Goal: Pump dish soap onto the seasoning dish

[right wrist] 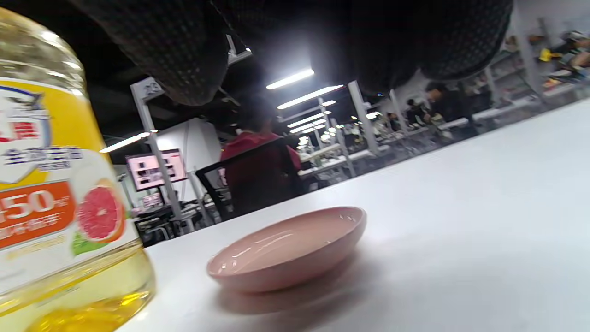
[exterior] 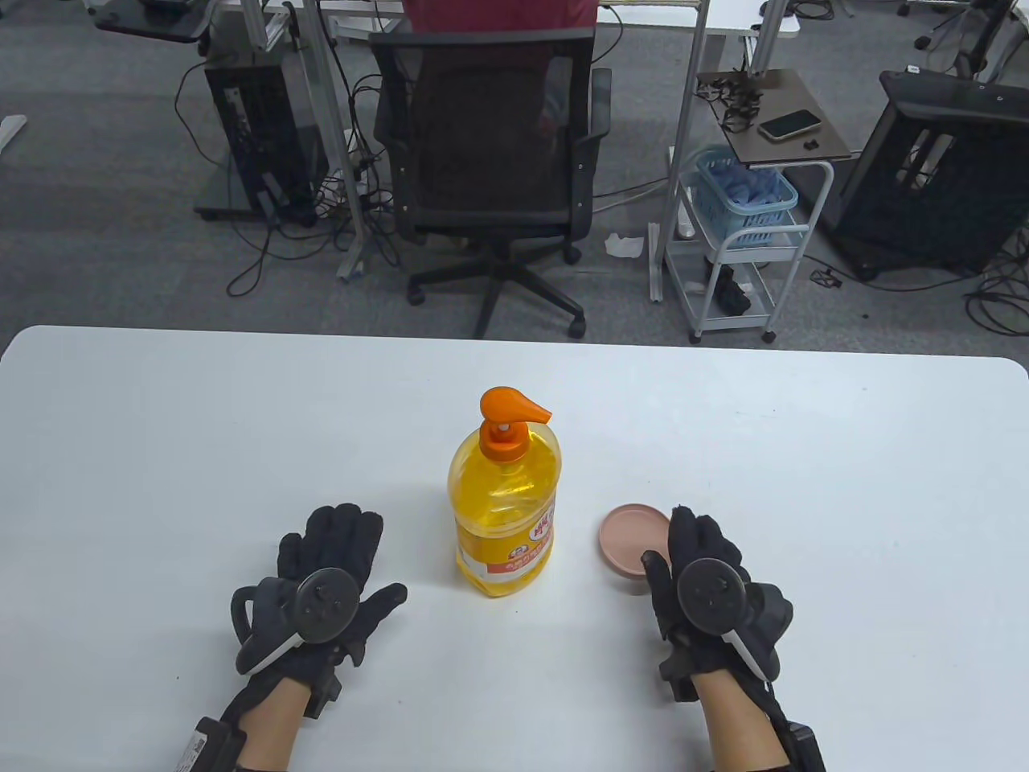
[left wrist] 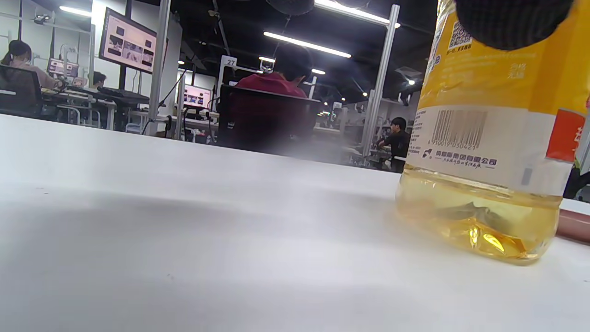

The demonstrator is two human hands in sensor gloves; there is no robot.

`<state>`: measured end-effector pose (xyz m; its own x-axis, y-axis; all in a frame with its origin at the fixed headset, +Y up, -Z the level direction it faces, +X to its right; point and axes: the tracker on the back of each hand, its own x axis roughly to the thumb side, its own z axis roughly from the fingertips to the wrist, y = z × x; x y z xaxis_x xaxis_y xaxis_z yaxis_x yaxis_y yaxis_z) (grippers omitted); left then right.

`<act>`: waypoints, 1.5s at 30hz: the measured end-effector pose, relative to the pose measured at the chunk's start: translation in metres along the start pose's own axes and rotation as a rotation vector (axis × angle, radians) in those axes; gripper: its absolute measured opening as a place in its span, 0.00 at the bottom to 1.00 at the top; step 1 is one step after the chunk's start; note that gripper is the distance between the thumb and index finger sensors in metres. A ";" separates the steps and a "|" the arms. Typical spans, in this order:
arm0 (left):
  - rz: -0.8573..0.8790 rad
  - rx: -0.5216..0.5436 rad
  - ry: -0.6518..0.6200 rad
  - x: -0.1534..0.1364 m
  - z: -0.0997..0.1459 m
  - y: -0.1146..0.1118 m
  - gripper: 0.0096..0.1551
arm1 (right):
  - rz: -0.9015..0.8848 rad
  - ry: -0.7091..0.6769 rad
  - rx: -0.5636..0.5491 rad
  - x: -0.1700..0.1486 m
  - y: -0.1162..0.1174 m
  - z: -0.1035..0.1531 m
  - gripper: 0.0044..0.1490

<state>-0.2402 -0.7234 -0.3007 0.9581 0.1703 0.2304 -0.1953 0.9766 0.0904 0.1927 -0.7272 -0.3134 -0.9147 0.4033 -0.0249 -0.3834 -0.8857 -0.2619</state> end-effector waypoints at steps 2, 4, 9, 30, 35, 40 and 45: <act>0.007 -0.004 -0.001 0.001 0.001 0.001 0.53 | -0.009 0.081 0.050 -0.007 0.005 -0.011 0.42; 0.012 -0.017 -0.005 0.001 0.001 0.001 0.53 | 0.020 0.167 0.089 -0.016 0.011 -0.023 0.40; 0.029 -0.028 -0.023 0.002 0.001 0.001 0.53 | -0.035 0.376 0.197 -0.034 0.028 -0.045 0.37; 0.041 -0.089 -0.047 0.011 -0.001 -0.008 0.53 | 0.059 0.455 0.283 -0.025 0.051 -0.067 0.31; 0.069 -0.087 -0.049 0.012 -0.003 -0.005 0.53 | 0.045 0.442 0.271 -0.024 0.051 -0.066 0.30; 0.127 -0.054 -0.079 0.016 -0.009 0.011 0.52 | 0.004 0.389 0.230 -0.019 0.038 -0.067 0.30; 0.212 0.002 -0.130 0.033 -0.022 0.042 0.52 | -0.095 0.320 0.195 0.002 -0.006 -0.070 0.30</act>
<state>-0.2118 -0.6735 -0.3106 0.8605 0.3533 0.3670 -0.3901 0.9203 0.0285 0.2021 -0.7053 -0.3798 -0.7997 0.5099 -0.3171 -0.5099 -0.8555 -0.0898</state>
